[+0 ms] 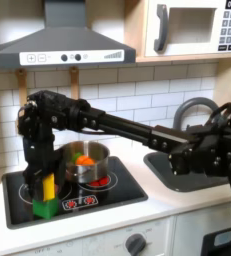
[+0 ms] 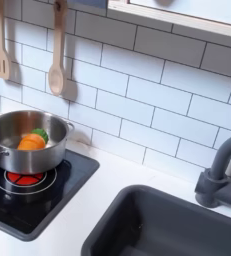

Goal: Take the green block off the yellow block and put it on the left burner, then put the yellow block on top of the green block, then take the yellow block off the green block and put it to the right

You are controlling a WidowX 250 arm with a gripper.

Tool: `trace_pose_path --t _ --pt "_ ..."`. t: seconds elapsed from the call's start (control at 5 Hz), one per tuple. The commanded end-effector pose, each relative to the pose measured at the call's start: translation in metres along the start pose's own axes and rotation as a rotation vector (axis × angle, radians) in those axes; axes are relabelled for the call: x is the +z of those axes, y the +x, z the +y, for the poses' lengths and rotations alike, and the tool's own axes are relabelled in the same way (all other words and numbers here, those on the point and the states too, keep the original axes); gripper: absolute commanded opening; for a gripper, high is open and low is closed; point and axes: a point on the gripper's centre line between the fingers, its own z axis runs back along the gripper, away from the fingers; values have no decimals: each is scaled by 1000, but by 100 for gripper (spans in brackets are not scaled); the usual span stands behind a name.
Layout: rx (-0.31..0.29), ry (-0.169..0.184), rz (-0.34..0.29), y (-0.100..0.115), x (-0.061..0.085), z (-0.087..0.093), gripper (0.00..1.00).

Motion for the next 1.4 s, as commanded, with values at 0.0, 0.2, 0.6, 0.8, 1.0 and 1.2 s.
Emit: trace_pose_path --t 0.0,0.2,0.6,0.8,1.0,1.2 --pt "2 -26 -35 5 21 -4 100" --pt "5 -44 -54 8 30 -7 100" --pt "-4 -69 -50 6 35 -14 100" --pt "2 -77 -46 6 35 -13 100" --pt "4 -83 -44 6 35 -14 100" --pt "7 -85 -42 7 35 -13 100"
